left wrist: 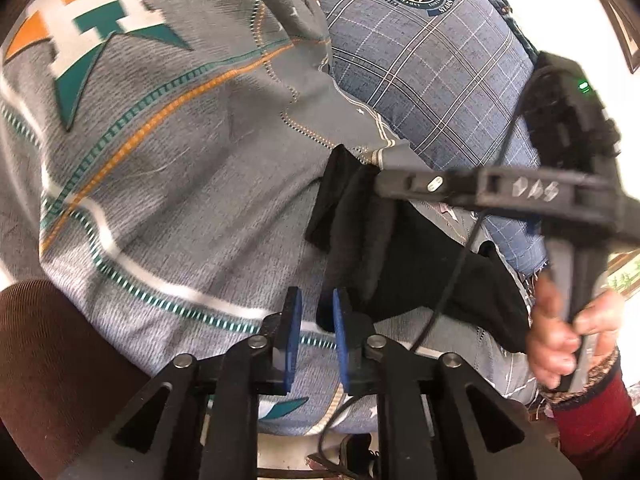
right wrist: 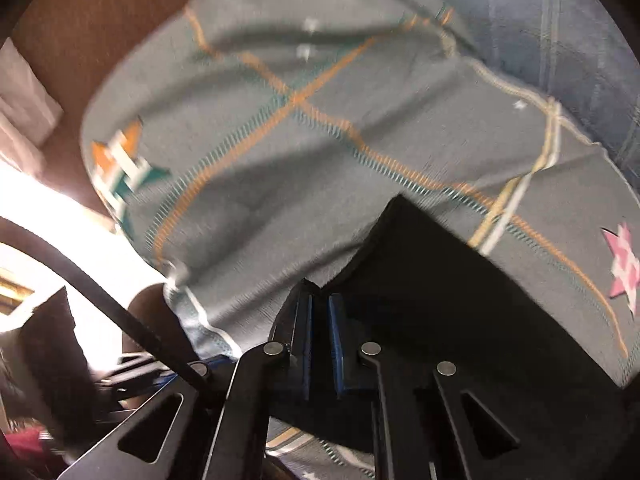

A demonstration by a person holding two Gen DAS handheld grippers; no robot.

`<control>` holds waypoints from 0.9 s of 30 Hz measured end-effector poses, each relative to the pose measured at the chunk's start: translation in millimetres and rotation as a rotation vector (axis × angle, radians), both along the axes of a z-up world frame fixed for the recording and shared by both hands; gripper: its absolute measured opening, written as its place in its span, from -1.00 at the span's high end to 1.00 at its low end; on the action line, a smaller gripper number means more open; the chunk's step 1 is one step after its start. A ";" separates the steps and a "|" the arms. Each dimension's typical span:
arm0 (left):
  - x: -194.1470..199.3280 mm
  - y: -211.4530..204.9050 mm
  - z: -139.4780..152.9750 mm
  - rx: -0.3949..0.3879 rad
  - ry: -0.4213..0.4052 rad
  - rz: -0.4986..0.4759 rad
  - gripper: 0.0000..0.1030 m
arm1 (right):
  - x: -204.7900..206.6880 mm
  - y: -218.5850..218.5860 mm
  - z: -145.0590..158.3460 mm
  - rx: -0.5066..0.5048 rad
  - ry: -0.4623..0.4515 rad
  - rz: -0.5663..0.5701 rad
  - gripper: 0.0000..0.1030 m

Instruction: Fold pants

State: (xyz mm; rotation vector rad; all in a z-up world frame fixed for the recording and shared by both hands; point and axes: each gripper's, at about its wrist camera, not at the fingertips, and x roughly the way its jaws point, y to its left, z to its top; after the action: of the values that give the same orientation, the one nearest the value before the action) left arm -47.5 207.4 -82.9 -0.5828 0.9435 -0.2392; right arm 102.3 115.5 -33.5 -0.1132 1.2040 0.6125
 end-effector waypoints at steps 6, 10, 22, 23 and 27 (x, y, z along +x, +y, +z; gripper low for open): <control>3.3 3.0 6.1 0.006 -0.013 0.023 0.73 | 34.7 -0.3 23.5 0.039 -0.091 -0.115 0.95; -1.0 10.2 7.8 0.033 -0.006 0.038 0.73 | 56.8 1.8 14.5 0.037 -0.099 -0.155 0.90; -4.4 18.7 2.4 0.043 0.008 0.053 0.56 | 19.3 21.5 -40.7 -0.109 -0.026 0.053 0.36; -5.4 21.0 2.6 0.045 0.009 0.054 0.56 | 17.3 24.9 -48.0 -0.150 -0.024 0.055 0.75; -6.9 27.4 3.4 0.035 0.002 0.071 0.46 | 13.8 16.2 -33.6 -0.090 -0.066 -0.009 0.90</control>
State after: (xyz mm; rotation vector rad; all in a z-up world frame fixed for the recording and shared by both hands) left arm -54.5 234.8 -79.5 -0.5831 0.9260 -0.1582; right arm 116.1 131.7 -67.0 -0.2023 1.1672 0.5425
